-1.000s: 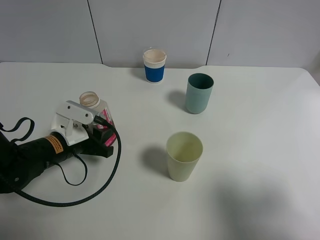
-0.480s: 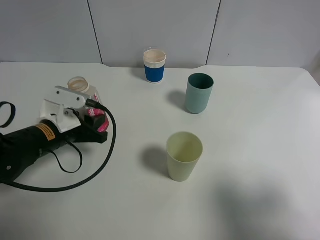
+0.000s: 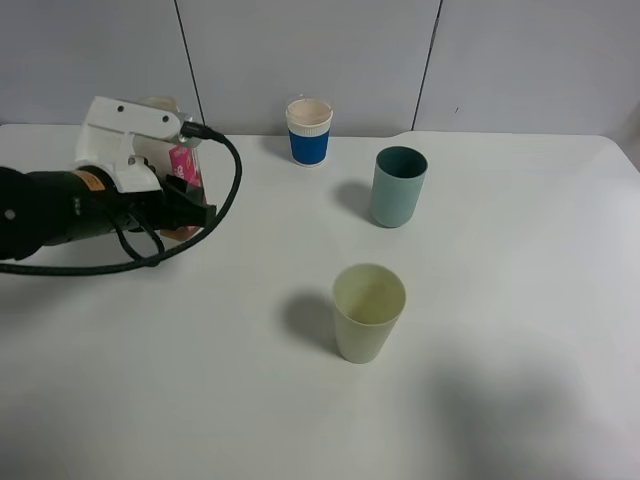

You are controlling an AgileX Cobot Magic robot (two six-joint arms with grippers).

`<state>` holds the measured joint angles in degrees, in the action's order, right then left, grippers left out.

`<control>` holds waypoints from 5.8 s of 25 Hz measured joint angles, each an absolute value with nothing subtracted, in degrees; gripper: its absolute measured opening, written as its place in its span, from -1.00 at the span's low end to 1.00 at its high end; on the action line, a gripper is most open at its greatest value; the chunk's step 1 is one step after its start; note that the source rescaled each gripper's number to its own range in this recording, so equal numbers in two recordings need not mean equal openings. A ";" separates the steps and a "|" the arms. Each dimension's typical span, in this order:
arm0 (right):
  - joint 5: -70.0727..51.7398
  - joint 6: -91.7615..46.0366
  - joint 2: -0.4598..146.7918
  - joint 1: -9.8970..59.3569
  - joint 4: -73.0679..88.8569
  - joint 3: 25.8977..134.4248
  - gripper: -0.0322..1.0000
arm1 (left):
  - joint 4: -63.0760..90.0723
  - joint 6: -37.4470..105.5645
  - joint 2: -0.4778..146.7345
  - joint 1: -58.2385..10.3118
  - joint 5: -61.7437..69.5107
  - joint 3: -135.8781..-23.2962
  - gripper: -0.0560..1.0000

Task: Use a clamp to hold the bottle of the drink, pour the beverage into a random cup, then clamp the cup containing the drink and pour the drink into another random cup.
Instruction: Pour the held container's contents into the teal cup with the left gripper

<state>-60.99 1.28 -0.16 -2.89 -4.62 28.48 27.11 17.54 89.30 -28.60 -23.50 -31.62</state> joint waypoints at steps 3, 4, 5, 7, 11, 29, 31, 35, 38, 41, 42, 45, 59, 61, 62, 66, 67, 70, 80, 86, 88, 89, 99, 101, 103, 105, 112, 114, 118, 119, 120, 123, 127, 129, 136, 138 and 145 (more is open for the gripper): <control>-60.99 1.28 -0.16 -2.89 -4.62 28.48 1.00 | 34.56 24.20 89.28 -28.76 -20.87 -35.36 -0.89; -60.99 1.28 -0.16 -2.89 -4.62 28.48 1.00 | 37.84 27.41 89.28 -29.24 -20.79 -36.18 -0.89; -60.99 1.28 -0.16 -2.89 -4.62 28.48 1.00 | 41.00 31.34 89.28 -29.77 -20.96 -37.09 -0.89; -60.99 1.28 -0.16 -2.89 -4.62 28.48 1.00 | 50.55 40.45 89.28 -31.89 -22.88 -38.57 -0.89; -60.99 1.28 -0.16 -2.89 -4.62 28.48 1.00 | 72.20 66.00 90.29 -37.78 -33.89 -42.23 -0.89; -60.99 1.28 -0.16 -2.89 -4.62 28.48 1.00 | 99.54 111.02 103.57 -48.61 -49.11 -63.40 -0.89; -60.99 1.28 -0.16 -2.89 -4.62 28.48 1.00 | 99.81 113.13 105.67 -49.23 -49.18 -66.06 -0.89; -60.99 1.28 -0.16 -2.89 -4.62 28.48 1.00 | 100.07 116.42 109.75 -49.86 -49.28 -70.57 -0.89; -60.99 1.28 -0.16 -2.89 -4.62 28.48 1.00 | 100.09 118.39 112.23 -50.04 -49.33 -73.15 -0.89; -60.99 1.28 -0.16 -2.89 -4.62 28.48 1.00 | 100.30 120.41 114.34 -50.04 -49.39 -75.54 -0.89; -60.99 1.28 -0.16 -2.89 -4.62 28.48 1.00 | 100.30 121.08 114.98 -50.04 -49.33 -76.35 -0.89; -60.99 1.28 -0.16 -2.89 -4.62 28.48 1.00 | 100.30 122.61 116.60 -50.21 -48.59 -78.36 -0.89; -60.99 1.28 -0.16 -2.89 -4.62 28.48 1.00 | 88.69 124.16 122.33 -47.22 -46.99 -81.94 -0.89; -60.99 1.28 -0.16 -2.89 -4.62 28.48 1.00 | 86.25 124.11 122.33 -46.48 -46.99 -81.94 -0.89; -60.99 1.28 -0.16 -2.89 -4.62 28.48 1.00 | 86.25 124.11 122.33 -46.48 -46.99 -81.94 -0.89; -60.99 1.28 -0.16 -2.89 -4.62 28.48 1.00 | 83.38 124.11 122.79 -45.73 -46.71 -81.94 -0.89; -60.99 1.28 -0.16 -2.89 -4.62 28.48 1.00 | 82.92 124.11 122.91 -45.67 -46.52 -81.94 -0.89; -60.99 1.28 -0.16 -2.89 -4.62 28.48 1.00 | 79.96 124.11 123.62 -45.67 -46.30 -81.94 -0.89; -60.99 1.28 -0.16 -2.89 -4.62 28.48 1.00 | 71.65 124.11 125.97 -44.78 -44.93 -81.94 -0.89; -60.99 1.28 -0.16 -2.89 -4.62 28.48 1.00 | 68.73 124.06 126.81 -44.12 -44.89 -81.94 -0.89; -60.99 1.28 -0.16 -2.89 -4.62 28.48 1.00 | 67.84 124.06 126.81 -43.90 -45.02 -81.94 -0.89; -60.99 1.28 -0.16 -2.89 -4.62 28.48 1.00 | 67.39 124.06 126.81 -43.85 -45.16 -81.94 -0.89; -60.99 1.28 -0.16 -2.89 -4.62 28.48 1.00 | 64.02 124.06 126.81 -43.47 -45.38 -81.94 -0.89; -60.99 1.28 -0.16 -2.89 -4.62 28.48 1.00 | 63.24 124.06 126.81 -43.47 -45.38 -81.94 -0.89; -60.99 1.28 -0.16 -2.89 -4.62 28.48 1.00 | 62.35 124.06 126.81 -43.47 -45.38 -81.94 -0.89; -60.99 1.28 -0.16 -2.89 -4.62 28.48 1.00 | 61.36 123.94 126.81 -43.47 -45.38 -81.94 -0.89; -60.99 1.28 -0.16 -2.89 -4.62 28.48 1.00 | 57.99 121.48 126.81 -43.47 -45.38 -81.94 -0.89; -60.99 1.28 -0.16 -2.89 -4.62 28.48 1.00 | 57.59 121.25 126.81 -43.47 -45.38 -81.94 -0.89; -60.99 1.28 -0.16 -2.89 -4.62 28.48 1.00 | 57.64 120.44 126.81 -43.47 -45.33 -81.94 -0.89; -60.99 1.28 -0.16 -2.89 -4.62 28.48 1.00 | 58.01 120.38 126.81 -43.47 -45.33 -81.94 -0.89; -60.99 1.28 -0.16 -2.89 -4.62 28.48 1.00 | 58.36 120.38 126.81 -43.47 -45.33 -81.94 -0.89; -60.99 1.28 -0.16 -2.89 -4.62 28.48 1.00 | 61.40 120.19 126.81 -43.47 -45.33 -81.94 -0.89; -60.99 1.28 -0.16 -2.89 -4.62 28.48 1.00 | 67.16 120.20 126.81 -43.47 -45.58 -81.94 -0.89; -60.99 1.28 -0.16 -2.89 -4.62 28.48 1.00 | 69.99 120.27 126.81 -43.47 -46.44 -81.94 -0.89; -60.99 1.28 -0.16 -2.89 -4.62 28.48 1.00 | 73.81 122.81 126.81 -45.31 -49.59 -82.04 -0.89; -60.99 1.28 -0.16 -2.89 -4.62 28.48 1.00 | 73.81 123.00 126.81 -45.77 -49.59 -82.04 -0.89; -60.99 1.28 -0.16 -2.89 -4.62 28.48 1.00 | 73.45 123.24 126.81 -46.21 -49.80 -83.37 -0.89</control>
